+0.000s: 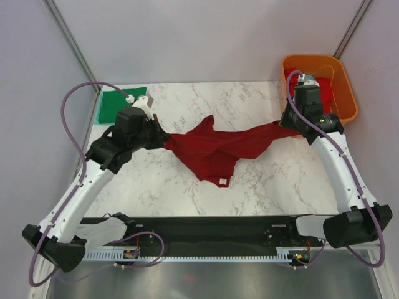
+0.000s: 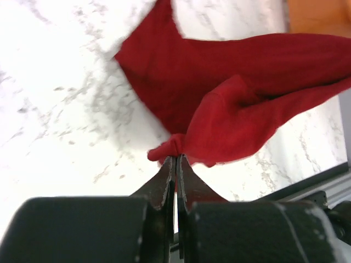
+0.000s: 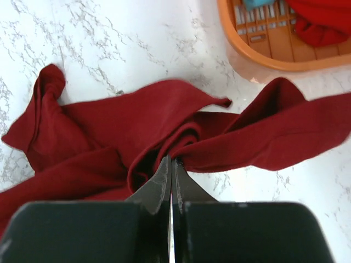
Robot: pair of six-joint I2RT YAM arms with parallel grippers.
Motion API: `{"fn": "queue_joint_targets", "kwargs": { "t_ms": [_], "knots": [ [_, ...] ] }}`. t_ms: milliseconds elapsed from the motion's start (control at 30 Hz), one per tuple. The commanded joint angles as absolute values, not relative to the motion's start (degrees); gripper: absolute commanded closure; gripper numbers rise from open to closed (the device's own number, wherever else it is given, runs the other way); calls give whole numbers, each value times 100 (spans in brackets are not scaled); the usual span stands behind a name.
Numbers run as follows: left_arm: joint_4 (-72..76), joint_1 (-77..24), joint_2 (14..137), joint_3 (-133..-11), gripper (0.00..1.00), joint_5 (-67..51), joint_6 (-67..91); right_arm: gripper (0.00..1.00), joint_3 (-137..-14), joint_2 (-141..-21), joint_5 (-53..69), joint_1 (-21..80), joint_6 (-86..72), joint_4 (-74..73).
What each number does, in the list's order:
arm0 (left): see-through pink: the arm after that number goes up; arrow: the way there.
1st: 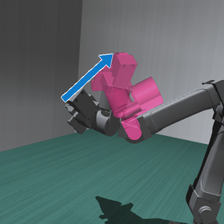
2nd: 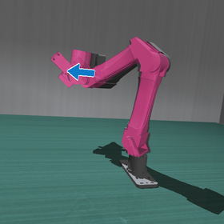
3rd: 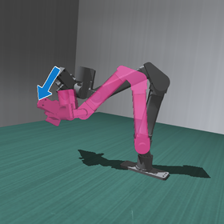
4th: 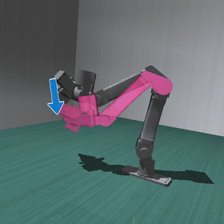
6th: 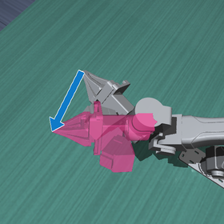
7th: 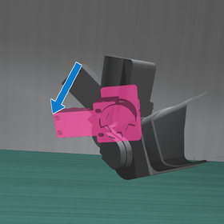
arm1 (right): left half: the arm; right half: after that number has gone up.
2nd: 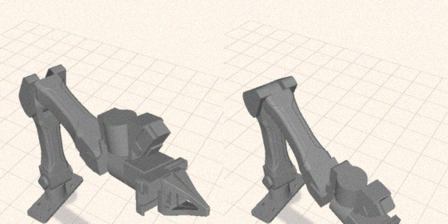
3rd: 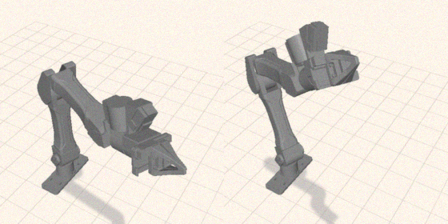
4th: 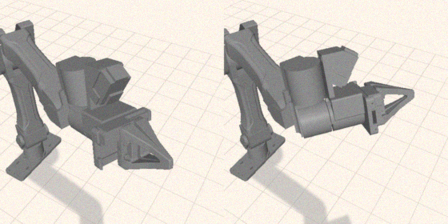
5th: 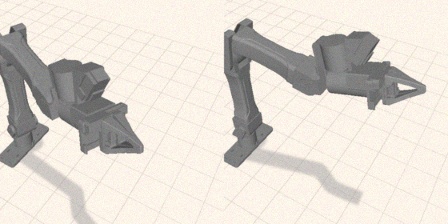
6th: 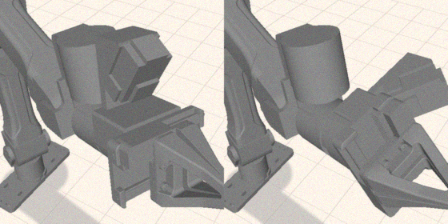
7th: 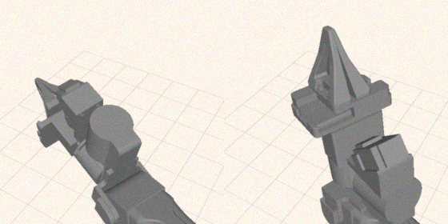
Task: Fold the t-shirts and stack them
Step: Flatten the tshirt out
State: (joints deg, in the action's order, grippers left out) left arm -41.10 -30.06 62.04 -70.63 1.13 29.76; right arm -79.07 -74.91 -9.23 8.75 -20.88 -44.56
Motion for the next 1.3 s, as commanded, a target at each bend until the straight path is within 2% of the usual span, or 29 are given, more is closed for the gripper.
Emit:
{"fn": "queue_joint_targets", "kwargs": {
  "t_ms": [0, 100, 200, 267, 300, 500, 667, 733, 800, 900, 967, 1000, 1100, 1267],
  "knots": [
    [-4878, -2402, 6275, -6909, 98, -164, 2531, 100, -7586, -7462, -1301, 861, -2267, -4861],
    [-4825, -2206, 6267, -6487, 98, -878, 2558, 100, -6937, -7217, -1170, 870, -2504, -4650],
    [-4685, -2180, 6161, -5934, 98, -862, 2619, 100, -5865, -6699, -1063, 870, -2873, -4264],
    [-4597, -2153, 6170, -5556, 98, -826, 2628, 97, -5321, -6425, -1221, 861, -3023, -4184],
    [-4527, -2136, 6196, -5468, 97, -817, 2628, 91, -5222, -6347, -1300, 853, -3154, -4184],
    [-4210, -1882, 6872, -5335, 93, -940, 2646, 73, -5194, -6135, -959, 853, -3436, -4184],
    [-3920, -1626, 7654, -5782, 94, -1432, 2505, 72, -5300, -5933, -703, 861, -3384, -4078],
    [-3911, -1547, 8111, -6027, 88, -1468, 2304, 72, -5282, -5941, -642, 853, -3366, -4069],
    [-3955, -1503, 8453, -6195, 83, -743, 2250, 72, -5221, -5880, -537, 853, -3419, -4069],
    [-3999, -1372, 8569, -6389, 82, -493, 2197, 71, -5028, -5775, -326, 861, -3454, -3920],
    [-4078, -1371, 8517, -6451, 77, -396, 2197, 71, -4975, -5757, -299, 853, -3428, -3894],
    [-4096, -1362, 8456, -6434, 64, -413, 2215, 71, -4966, -5783, -273, 861, -3393, -3885],
    [-4078, -1362, 7929, -6118, 49, -544, 2425, 71, -4869, -5766, -238, 853, -3393, -3806],
    [-3631, -1336, 6911, -5020, 49, -888, 3330, 71, -4641, -5810, -53, 853, -3489, -3560]
  ]
}}
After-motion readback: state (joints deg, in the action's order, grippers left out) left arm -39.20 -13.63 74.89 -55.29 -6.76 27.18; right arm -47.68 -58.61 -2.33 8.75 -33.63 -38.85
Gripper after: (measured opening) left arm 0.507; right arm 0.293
